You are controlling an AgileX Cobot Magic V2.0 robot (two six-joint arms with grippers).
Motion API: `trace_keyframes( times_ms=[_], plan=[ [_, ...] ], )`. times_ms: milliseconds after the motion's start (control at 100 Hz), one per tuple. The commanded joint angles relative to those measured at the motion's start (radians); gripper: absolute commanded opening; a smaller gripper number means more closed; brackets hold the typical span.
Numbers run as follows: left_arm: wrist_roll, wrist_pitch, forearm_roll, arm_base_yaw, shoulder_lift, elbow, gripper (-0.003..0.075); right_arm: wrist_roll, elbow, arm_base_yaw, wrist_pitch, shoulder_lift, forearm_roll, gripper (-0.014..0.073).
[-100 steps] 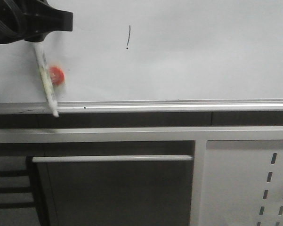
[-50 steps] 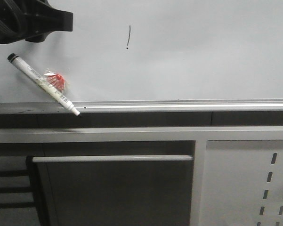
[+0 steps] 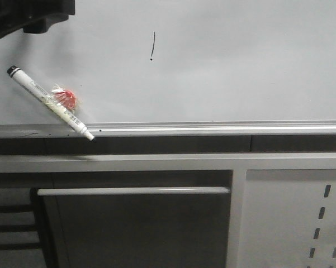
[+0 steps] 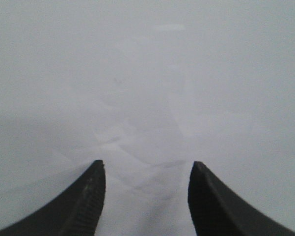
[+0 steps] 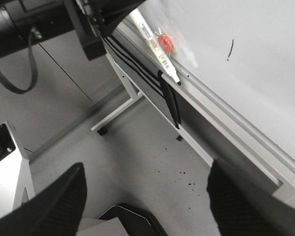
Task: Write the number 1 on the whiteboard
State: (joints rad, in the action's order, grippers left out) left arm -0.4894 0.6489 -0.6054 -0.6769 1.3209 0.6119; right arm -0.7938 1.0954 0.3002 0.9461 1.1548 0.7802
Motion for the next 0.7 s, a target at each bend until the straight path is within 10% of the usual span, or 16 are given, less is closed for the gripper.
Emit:
trace_keyframes(
  times_ms=[0,410,690],
  plan=[
    [0.008,0.115,-0.006,0.032,-0.057,0.046,0.0389,-0.002,0.031,-0.005,-0.041,-0.023,0.033,0.0471],
    [-0.019,-0.105,-0.006,0.032,-0.291,0.044,0.037,0.007,0.031,-0.005,-0.064,-0.066,0.033,0.0431],
    [-0.168,-0.338,-0.013,0.032,-0.472,0.044,-0.0018,0.007,0.017,-0.005,-0.181,-0.192,0.033,-0.0057]
  ],
)
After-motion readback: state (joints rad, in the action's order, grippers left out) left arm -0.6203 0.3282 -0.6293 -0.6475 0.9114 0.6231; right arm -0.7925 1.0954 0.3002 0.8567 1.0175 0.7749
